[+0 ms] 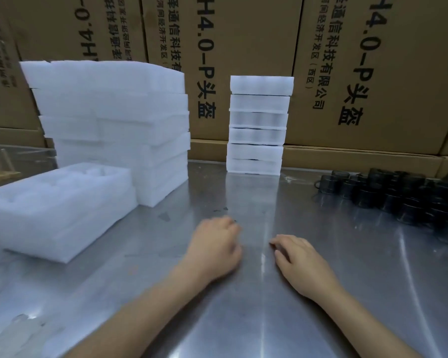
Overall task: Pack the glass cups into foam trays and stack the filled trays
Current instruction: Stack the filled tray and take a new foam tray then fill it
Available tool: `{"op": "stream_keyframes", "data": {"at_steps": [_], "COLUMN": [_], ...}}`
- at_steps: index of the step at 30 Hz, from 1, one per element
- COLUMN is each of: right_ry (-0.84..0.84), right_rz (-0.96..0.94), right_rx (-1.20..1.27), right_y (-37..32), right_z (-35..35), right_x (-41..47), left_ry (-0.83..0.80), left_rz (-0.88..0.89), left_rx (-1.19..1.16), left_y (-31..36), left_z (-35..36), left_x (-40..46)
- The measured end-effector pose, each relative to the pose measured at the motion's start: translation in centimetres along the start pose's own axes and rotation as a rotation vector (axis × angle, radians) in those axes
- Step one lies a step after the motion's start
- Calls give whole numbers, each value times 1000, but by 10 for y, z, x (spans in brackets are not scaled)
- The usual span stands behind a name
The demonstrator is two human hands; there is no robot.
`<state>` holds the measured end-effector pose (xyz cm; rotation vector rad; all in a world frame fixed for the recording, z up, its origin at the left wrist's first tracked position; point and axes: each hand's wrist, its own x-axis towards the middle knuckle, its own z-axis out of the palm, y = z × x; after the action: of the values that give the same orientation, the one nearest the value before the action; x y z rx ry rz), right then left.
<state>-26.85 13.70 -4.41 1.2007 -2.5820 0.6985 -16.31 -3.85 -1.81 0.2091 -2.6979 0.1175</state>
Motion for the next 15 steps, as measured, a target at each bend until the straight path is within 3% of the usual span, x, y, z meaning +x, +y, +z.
{"op": "stream_keyframes", "data": {"at_steps": [5,9,12,15], "right_ry": [-16,-23,-28,-41], "right_rz": [32,46,54,62], "right_rx": [16,31,43,49], "right_y": [-2,-3,-4,-4], "right_z": [-5,-5,-7,-8], "right_x": [0,0,1,1], "left_ry": [-90,-212,-300,-234], "left_rz": [-497,-830,-913,-822], "left_rx": [431,480,437,457], "left_y": [-100,-153,-164,-164], "left_z": [-49,-75,-76,-75], "left_x": [18,8,-3,-10]}}
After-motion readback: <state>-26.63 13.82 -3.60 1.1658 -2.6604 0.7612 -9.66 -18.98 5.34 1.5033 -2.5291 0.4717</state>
